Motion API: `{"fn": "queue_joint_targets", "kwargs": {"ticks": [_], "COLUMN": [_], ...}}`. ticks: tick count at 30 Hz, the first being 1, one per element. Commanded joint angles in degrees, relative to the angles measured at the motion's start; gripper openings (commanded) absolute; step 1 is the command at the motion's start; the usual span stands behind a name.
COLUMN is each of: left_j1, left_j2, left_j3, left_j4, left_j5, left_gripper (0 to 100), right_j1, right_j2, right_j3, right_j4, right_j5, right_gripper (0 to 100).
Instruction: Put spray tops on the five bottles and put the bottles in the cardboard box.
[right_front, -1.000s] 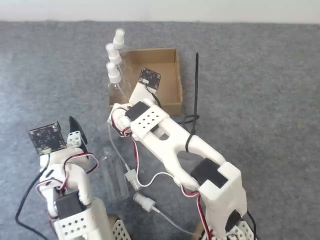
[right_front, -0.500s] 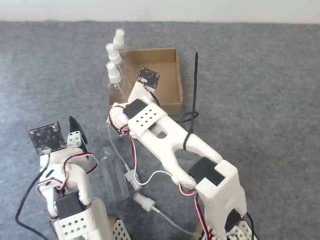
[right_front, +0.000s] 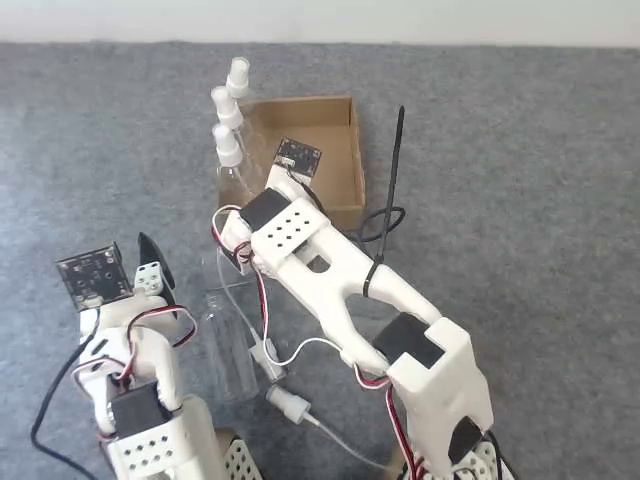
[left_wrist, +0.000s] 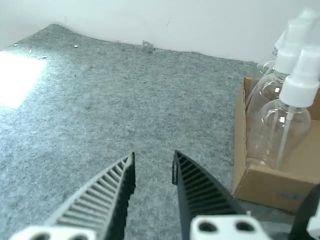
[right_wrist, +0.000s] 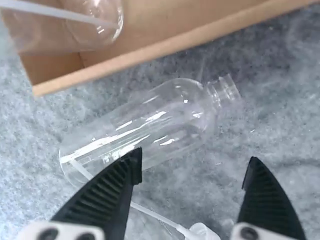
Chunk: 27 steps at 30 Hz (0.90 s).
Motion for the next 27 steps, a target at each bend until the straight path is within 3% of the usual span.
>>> {"fn": "queue_joint_targets", "kwargs": {"ticks": [1, 5, 12, 27], "left_j1": [-0.44, -0.44, -0.44, -0.44], "left_j2": [-0.88, -0.88, -0.88, -0.88], "left_j3": [-0.31, -0.31, -0.31, -0.31], "left_j4": [-1.93, -1.93, -1.93, -1.93], "left_j5": [-0.53, -0.53, -0.53, -0.53], "left_gripper": [12, 12, 12, 12], "right_j1": [0.92, 0.92, 1.45, 2.77], "right_j2": [-1.36, -2.95, -3.12, -0.75], "right_j3": [-3.34, -3.34, -3.25, -2.9], "right_j4": [1.01, 0.66, -0.92, -6.46], "right_j5": [-2.37, -8.44, -12.4, -15.12], "right_gripper": [28.7, 28.6, 28.6, 28.5]}}
